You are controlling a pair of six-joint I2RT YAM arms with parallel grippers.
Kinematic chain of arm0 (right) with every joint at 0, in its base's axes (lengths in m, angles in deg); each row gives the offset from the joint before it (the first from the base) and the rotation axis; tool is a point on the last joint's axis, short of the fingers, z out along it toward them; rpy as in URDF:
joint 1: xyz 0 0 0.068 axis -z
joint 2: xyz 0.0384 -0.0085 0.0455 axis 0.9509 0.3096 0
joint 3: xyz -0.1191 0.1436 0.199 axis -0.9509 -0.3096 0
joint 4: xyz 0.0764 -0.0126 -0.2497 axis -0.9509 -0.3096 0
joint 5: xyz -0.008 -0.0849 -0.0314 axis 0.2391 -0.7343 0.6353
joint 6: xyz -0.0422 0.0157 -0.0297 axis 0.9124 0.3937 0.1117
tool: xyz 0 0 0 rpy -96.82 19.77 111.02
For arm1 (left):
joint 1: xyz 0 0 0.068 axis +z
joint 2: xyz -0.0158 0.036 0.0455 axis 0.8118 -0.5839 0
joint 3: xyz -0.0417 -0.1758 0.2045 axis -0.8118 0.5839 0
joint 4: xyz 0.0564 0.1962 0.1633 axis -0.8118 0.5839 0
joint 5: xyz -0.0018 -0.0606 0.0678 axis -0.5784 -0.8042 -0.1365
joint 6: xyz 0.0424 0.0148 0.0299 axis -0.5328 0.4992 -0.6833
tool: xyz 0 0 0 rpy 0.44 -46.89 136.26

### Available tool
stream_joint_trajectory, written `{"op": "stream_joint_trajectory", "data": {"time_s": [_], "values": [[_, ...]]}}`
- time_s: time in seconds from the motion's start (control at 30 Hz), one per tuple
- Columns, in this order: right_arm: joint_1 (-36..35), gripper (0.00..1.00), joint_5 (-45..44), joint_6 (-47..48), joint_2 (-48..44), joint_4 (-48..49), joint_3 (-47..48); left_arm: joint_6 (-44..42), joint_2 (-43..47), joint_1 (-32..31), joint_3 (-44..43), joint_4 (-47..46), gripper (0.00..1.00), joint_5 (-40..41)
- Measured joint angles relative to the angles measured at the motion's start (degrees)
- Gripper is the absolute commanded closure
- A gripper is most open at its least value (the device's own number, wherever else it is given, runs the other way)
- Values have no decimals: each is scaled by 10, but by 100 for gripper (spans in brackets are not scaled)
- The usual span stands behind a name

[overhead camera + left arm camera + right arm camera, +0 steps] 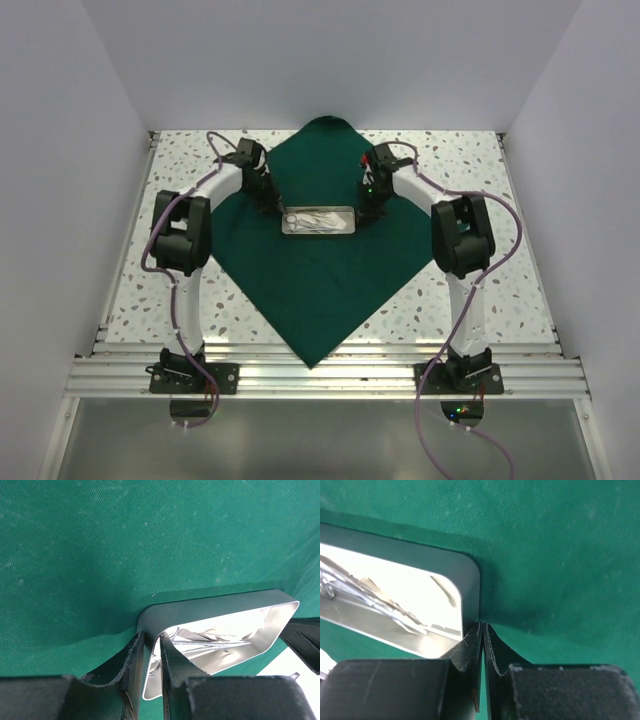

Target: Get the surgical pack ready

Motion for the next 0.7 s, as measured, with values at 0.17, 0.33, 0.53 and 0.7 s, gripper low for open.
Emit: {"op": "stream_joint_trajectory", "data": {"time_s": [0.17,0.33,0.53,0.7], "values": [[0,93,5,-2,-21,1,-15,1,0,0,2,0,74,0],[-2,92,6,-3,-38,5,-26,1,0,-1,1,4,61,0],[-8,91,-8,2,-67,1,-41,-5,0,1,-11,21,43,3],[-10,84,-43,19,-126,-21,-63,-20,14,16,-11,45,39,7]]}}
